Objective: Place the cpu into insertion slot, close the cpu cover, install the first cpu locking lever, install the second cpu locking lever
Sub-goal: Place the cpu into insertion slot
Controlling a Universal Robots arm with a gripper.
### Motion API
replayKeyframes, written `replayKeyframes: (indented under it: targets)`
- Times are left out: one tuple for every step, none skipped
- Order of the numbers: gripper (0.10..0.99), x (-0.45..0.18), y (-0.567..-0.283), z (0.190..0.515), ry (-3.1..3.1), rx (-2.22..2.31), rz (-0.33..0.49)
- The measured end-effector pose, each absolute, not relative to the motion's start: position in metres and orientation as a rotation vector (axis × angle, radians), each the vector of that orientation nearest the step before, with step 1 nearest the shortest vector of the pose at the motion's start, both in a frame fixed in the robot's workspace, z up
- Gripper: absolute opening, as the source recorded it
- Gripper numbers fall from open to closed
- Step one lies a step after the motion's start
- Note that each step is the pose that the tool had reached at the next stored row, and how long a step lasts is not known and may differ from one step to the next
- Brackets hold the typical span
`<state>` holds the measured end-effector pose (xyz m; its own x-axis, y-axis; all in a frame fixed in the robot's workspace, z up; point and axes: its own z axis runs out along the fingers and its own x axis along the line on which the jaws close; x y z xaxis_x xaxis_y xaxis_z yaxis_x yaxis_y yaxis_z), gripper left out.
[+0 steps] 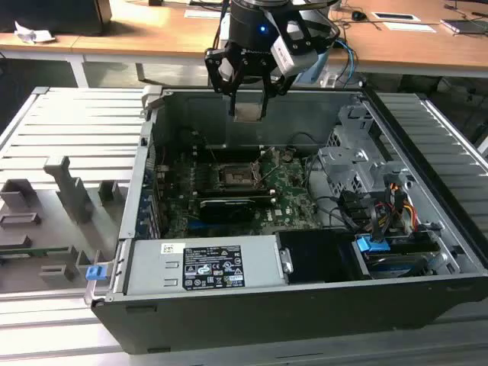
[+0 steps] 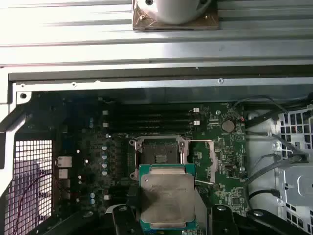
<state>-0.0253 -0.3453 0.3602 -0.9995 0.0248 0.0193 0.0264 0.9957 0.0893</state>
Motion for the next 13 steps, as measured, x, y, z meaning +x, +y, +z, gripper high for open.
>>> replayKeyframes:
  targets:
    - [0.529,-0.0253,-0.3453,0.3601,-3.120,-0.075,-0.140]
    - [0.529,-0.0253,-0.3453,0.3600,-3.120,-0.092,-0.141]
    - [0.529,-0.0253,-0.3453,0.3599,-3.120,-0.115,-0.141]
    - [0.529,-0.0253,-0.3453,0.3598,-3.120,-0.144,-0.141]
    - [0.529,-0.0253,-0.3453,0.3598,-3.120,-0.162,-0.141]
    - [0.529,-0.0253,-0.3453,0.3593,-3.119,-0.174,-0.141]
    - [0.529,-0.0253,-0.3453,0.3589,-3.119,-0.178,-0.141]
    - [0.529,-0.0253,-0.3454,0.3588,-3.119,-0.180,-0.141]
    - [0.529,-0.0253,-0.3453,0.3587,-3.119,-0.180,-0.141]
    - [0.529,-0.0253,-0.3453,0.3586,-3.119,-0.181,-0.141]
    - [0.529,-0.0253,-0.3454,0.3586,-3.119,-0.182,-0.141]
    - [0.529,-0.0256,-0.3453,0.3584,-3.118,-0.208,-0.141]
    - [0.529,-0.0256,-0.3453,0.3583,-3.117,-0.226,-0.142]
